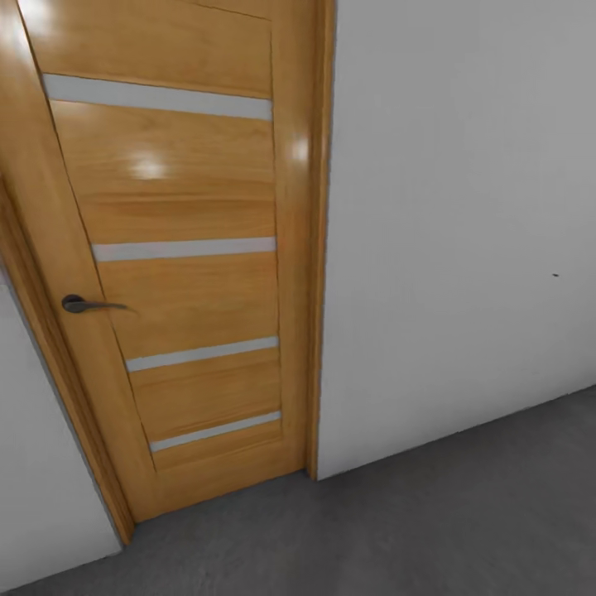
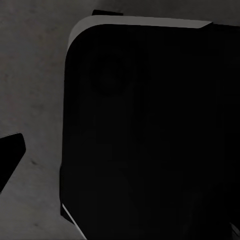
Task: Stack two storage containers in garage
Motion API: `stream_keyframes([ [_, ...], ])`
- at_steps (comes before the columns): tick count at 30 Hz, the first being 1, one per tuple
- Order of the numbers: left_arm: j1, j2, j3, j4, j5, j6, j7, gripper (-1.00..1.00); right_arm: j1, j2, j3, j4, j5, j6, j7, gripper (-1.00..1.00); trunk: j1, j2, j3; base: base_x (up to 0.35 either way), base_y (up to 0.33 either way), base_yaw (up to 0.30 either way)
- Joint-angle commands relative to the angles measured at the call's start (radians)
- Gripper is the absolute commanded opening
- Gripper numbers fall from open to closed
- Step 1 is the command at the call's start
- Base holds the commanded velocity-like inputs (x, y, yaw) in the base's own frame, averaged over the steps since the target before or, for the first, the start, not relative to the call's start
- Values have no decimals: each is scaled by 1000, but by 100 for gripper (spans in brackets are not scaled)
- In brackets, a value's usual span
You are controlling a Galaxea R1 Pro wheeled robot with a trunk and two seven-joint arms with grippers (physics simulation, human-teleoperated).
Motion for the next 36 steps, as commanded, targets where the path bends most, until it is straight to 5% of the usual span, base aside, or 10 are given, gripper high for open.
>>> stream_keyframes([
  [1,0,0,0,0,10,0,1,100,0,0,0,0,1,-3,0,100,0,0,-1,0,0,269],
  [36,0,0,3,0,12,-2,1,100,0,0,-9,0,-2,-3,-1,100,0,0,-1,0,0,267],
])
